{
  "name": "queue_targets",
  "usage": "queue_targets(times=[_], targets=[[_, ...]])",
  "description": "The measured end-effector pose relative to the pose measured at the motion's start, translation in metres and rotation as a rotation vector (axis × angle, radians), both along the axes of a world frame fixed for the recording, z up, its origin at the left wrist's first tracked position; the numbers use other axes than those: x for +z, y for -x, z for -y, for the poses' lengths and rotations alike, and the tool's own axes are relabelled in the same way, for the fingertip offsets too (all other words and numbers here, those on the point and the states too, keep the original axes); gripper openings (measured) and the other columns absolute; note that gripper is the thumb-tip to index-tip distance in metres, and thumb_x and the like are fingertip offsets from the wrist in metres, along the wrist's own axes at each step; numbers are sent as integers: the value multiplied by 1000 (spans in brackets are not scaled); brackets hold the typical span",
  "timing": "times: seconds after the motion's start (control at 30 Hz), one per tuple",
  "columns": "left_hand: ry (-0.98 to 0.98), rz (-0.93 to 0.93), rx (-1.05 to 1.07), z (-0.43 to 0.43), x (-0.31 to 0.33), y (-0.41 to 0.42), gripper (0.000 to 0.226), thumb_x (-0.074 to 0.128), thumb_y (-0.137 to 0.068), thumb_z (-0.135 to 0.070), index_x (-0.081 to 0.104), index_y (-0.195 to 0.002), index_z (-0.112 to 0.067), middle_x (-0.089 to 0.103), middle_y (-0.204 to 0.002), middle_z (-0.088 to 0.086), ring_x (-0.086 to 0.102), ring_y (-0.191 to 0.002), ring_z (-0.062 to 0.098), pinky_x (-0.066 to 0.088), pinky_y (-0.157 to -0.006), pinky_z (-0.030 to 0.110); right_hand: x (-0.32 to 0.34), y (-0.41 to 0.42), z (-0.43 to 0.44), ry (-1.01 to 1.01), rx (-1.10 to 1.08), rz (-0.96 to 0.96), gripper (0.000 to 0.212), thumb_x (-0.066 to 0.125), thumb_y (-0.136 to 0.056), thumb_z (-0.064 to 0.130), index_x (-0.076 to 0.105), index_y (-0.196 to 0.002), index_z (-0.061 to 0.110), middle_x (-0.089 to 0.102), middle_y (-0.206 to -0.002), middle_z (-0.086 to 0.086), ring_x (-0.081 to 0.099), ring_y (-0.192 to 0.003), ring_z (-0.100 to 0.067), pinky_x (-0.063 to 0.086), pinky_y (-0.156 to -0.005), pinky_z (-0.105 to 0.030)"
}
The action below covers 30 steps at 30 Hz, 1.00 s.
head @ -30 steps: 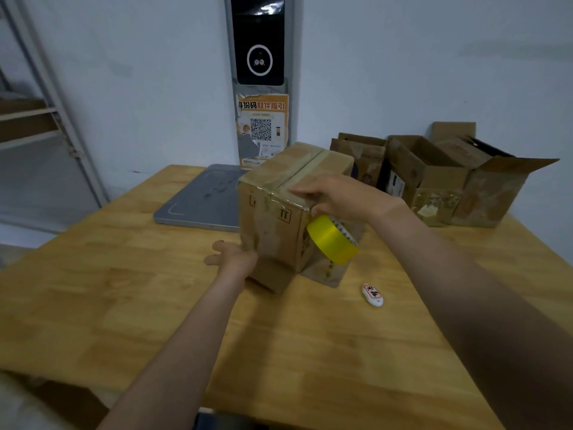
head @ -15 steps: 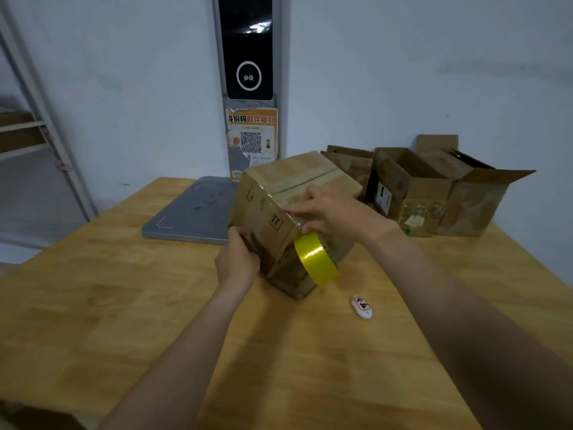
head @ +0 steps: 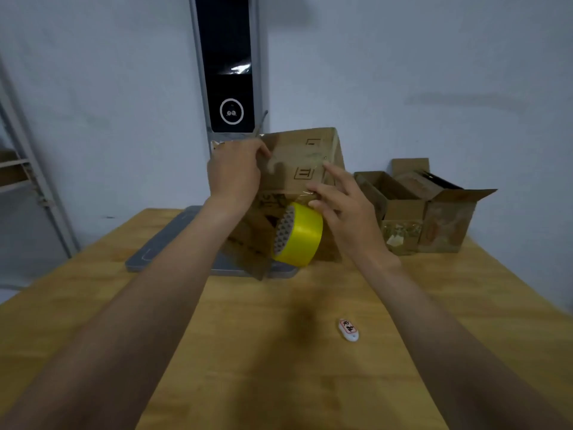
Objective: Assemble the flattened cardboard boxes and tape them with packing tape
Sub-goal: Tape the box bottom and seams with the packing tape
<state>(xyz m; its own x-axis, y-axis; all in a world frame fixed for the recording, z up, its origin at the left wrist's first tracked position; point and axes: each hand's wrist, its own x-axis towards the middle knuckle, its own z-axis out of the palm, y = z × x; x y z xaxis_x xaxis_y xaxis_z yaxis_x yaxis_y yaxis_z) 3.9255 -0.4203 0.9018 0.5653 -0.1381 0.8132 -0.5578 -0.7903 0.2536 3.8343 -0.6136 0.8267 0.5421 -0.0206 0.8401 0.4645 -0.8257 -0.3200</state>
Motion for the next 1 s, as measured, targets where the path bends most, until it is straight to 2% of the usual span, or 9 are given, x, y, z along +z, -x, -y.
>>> queue_targets(times=[0.13,0.27,0.5,0.63,0.7,0.8,0.87,1.0], targets=[[-93,102,-64,38,36,6,43,47,-96,2,77,-102,-29,73,-108,8,65,-94,33,39,-67,34,6,13,5,-83,-116,86,26,66,-98,25,71,-124,22,54,-147,5,52,-134,-16,47,-108,-43],[-154,163,-114,69,39,9,40,46,-99,-6,77,-102,-31,73,-104,7,65,-92,33,34,-65,35,6,24,17,-101,-200,112,27,66,-97,33,69,-123,26,56,-139,9,55,-126,-14,52,-100,-43],[-220,199,-201,106,40,8,34,51,-103,-15,78,-107,-37,75,-107,2,67,-96,31,33,-68,33,1,37,40,-107,-277,150,25,69,-97,26,73,-119,16,63,-126,0,61,-116,-20,54,-93,-46],[-262,207,-220,118,45,4,36,50,-103,-16,76,-112,-40,75,-109,2,66,-98,33,33,-69,35,13,46,60,-53,-307,157,28,63,-99,31,72,-123,19,64,-123,1,61,-113,-19,54,-92,-40],[-296,199,-231,127,41,7,36,49,-103,-17,75,-113,-40,74,-109,4,65,-98,34,33,-68,36,16,50,74,-70,-284,122,27,65,-99,26,72,-124,16,65,-124,0,61,-114,-19,54,-93,-40],[-264,158,-259,142,33,13,36,46,-105,-15,75,-115,-33,75,-107,6,66,-96,34,41,-70,38,13,57,92,-110,-242,73,26,67,-98,18,73,-123,11,65,-125,-1,60,-116,-15,53,-97,-39],[-240,156,-268,153,34,15,36,46,-105,-12,75,-118,-29,76,-109,4,68,-98,33,49,-78,42,10,64,105,-148,-223,58,26,66,-98,15,73,-123,11,65,-126,0,59,-118,-13,51,-101,-39],[-207,168,-329,174,34,21,32,53,-105,-9,75,-121,-25,77,-110,5,70,-98,31,53,-85,42,6,85,140,-170,-249,84,24,66,-98,11,74,-121,13,68,-126,0,62,-121,-18,51,-102,-47]])
